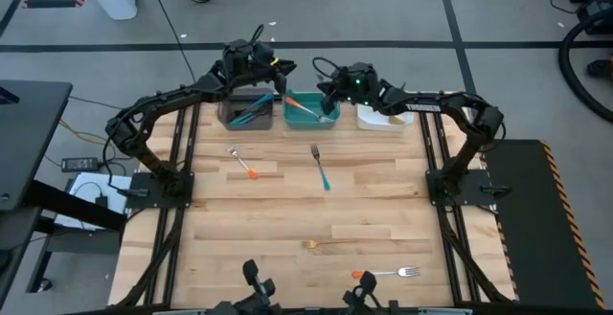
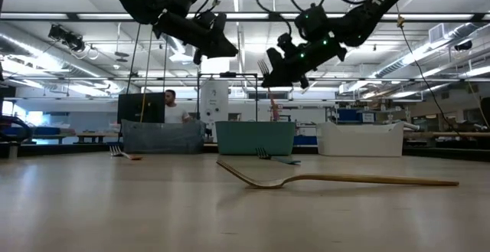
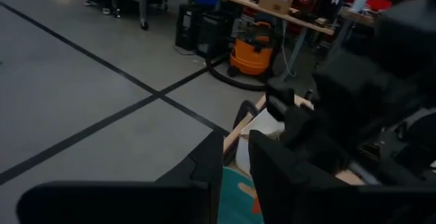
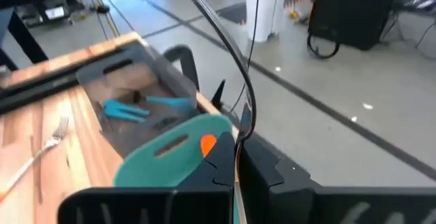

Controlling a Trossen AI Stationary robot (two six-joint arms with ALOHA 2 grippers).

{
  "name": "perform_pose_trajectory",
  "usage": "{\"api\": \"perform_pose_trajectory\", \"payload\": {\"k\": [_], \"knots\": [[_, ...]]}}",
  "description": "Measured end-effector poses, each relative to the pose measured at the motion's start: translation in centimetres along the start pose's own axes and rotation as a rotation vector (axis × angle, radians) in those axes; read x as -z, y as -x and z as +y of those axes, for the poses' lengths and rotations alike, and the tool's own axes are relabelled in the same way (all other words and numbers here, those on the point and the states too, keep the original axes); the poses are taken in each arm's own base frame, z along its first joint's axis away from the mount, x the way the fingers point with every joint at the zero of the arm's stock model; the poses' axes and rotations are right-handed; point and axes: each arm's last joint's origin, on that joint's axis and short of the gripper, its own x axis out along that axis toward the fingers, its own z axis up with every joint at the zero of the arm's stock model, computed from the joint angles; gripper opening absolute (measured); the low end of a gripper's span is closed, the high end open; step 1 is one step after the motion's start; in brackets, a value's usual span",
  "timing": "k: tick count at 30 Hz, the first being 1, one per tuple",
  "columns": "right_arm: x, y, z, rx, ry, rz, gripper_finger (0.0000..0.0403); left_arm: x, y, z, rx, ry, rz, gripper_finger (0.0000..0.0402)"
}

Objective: Sort silverware by color (type)
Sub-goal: Put the bottom left orange fork into the blue bin, then put the gold fork into the white bin

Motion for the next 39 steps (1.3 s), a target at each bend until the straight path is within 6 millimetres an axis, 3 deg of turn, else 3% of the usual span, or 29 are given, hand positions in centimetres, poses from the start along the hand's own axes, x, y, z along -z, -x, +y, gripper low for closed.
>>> {"api": "perform_pose_trajectory", "payload": {"k": [11,18,22,27,32,39], "knots": [[3.4,-2.5,0.1,-0.104,0.029,0.125,0.0036,1.0,0.1,0.1,-0.009,-0.006,0.104,0.0078],[3.4,-2.4,0.4,-0.104,0.074,0.123,0.0080,1.3,0.1,0.2,-0.011,-0.021,0.131,0.0078],[2.4,-1.7,0.6,-0.058,0.053,0.088,0.0097,1.1,0.8,0.2,-0.018,-0.031,0.156,0.0078],[-0.9,1.4,1.2,-0.044,0.063,0.008,0.0099,0.3,3.0,-0.5,-0.017,-0.113,0.221,0.0078],[-4.1,7.1,2.4,-0.061,0.116,0.002,0.0099,0.0,5.3,-2.3,0.040,-0.115,0.322,0.0078],[-5.0,15.3,4.7,-0.124,0.141,0.122,0.0099,2.1,6.8,-6.8,0.193,-0.163,0.556,0.0078]]}}
